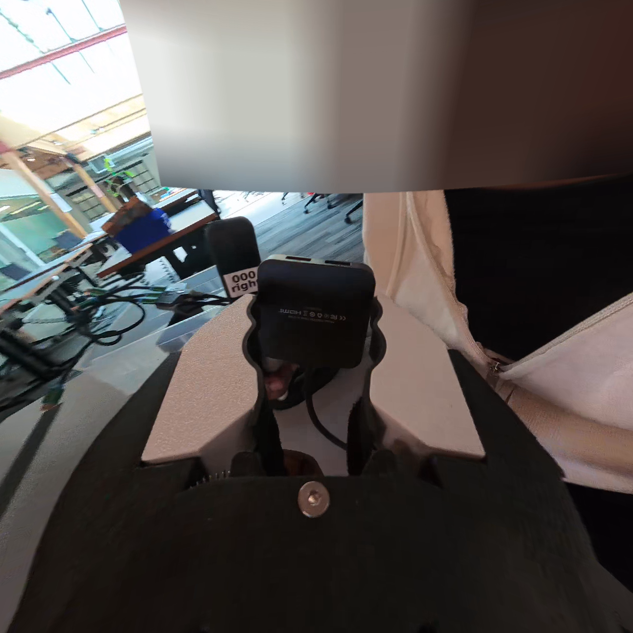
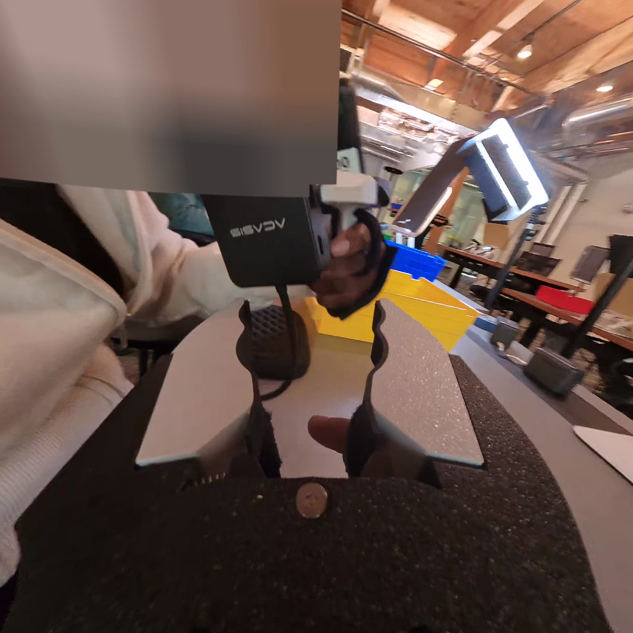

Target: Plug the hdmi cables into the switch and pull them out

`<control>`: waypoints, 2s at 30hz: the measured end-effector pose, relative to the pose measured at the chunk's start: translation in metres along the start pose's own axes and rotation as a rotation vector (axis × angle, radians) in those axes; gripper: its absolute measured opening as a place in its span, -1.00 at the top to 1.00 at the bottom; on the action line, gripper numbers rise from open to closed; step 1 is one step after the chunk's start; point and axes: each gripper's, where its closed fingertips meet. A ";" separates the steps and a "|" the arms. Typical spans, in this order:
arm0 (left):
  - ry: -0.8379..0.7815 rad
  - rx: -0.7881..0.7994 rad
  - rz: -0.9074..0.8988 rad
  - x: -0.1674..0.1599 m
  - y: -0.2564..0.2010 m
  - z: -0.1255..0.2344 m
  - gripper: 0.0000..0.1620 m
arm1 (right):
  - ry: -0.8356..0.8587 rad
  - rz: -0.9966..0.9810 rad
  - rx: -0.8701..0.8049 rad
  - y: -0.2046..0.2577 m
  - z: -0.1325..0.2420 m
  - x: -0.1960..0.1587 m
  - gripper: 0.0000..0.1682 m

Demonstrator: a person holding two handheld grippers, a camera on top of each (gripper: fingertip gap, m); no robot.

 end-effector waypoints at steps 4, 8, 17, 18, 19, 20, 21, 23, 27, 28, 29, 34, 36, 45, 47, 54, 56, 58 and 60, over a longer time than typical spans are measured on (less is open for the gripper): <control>0.002 -0.112 0.093 -0.014 -0.005 -0.012 0.24 | 0.016 -0.010 0.143 0.025 -0.008 0.001 0.49; -0.142 0.063 0.168 -0.001 0.017 0.003 0.42 | 0.047 0.011 -0.003 -0.002 0.003 0.001 0.77; 0.085 0.621 -0.169 -0.036 0.040 0.022 0.75 | 0.211 0.051 -0.083 -0.013 0.003 -0.026 0.82; 0.118 0.612 -0.164 -0.040 0.039 0.020 0.81 | 0.234 0.056 -0.075 -0.012 0.003 -0.030 0.81; 0.130 0.599 -0.151 -0.042 0.037 0.019 0.82 | 0.234 0.059 -0.065 -0.010 0.003 -0.031 0.81; 0.124 0.585 -0.134 -0.042 0.036 0.019 0.82 | 0.220 0.075 -0.057 -0.009 0.003 -0.029 0.81; 0.112 0.577 -0.126 -0.039 0.035 0.019 0.82 | 0.200 0.118 -0.072 -0.010 0.002 -0.025 0.79; 0.144 0.559 -0.116 -0.042 0.033 0.020 0.82 | 0.116 0.247 -0.111 -0.009 0.000 -0.011 0.53; 0.248 0.535 -0.094 -0.058 0.031 0.015 0.82 | 0.096 0.321 -0.028 0.007 -0.005 -0.008 0.72; 0.238 0.534 -0.075 -0.058 0.030 0.014 0.81 | 0.102 0.321 -0.011 0.009 -0.004 -0.007 0.74; 0.231 0.544 -0.050 -0.057 0.031 0.015 0.79 | 0.106 0.323 -0.001 0.010 -0.003 -0.006 0.76; 0.418 0.763 -0.086 -0.056 0.043 0.054 0.46 | 0.081 0.339 -0.150 -0.014 0.013 0.008 0.83; 0.509 0.920 -0.099 -0.048 0.043 0.099 0.44 | 0.019 0.308 -0.220 -0.025 0.024 0.019 0.83; 0.683 1.482 0.193 -0.073 -0.011 0.346 0.42 | -0.008 0.257 -0.284 -0.038 0.032 0.019 0.83; 0.820 1.487 0.276 -0.100 -0.016 0.376 0.38 | 0.005 0.254 -0.276 -0.037 0.030 0.016 0.83; 1.045 1.311 0.404 -0.148 0.001 0.387 0.33 | 0.001 0.225 -0.279 -0.040 0.031 0.013 0.83; 1.110 1.218 0.358 -0.156 0.013 0.382 0.33 | 0.001 0.225 -0.274 -0.039 0.031 0.013 0.83; 1.189 1.107 0.316 -0.165 0.023 0.375 0.35 | -0.001 0.219 -0.268 -0.039 0.030 0.013 0.83; 1.261 1.002 0.314 -0.176 0.030 0.370 0.43 | 0.003 0.213 -0.261 -0.038 0.029 0.011 0.83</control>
Point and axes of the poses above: each gripper's, where its closed fingertips meet, z back along the fingers, x out of its top, y = z × x across the jaws, and after that the axes turned 15 degrees about z, right-handed
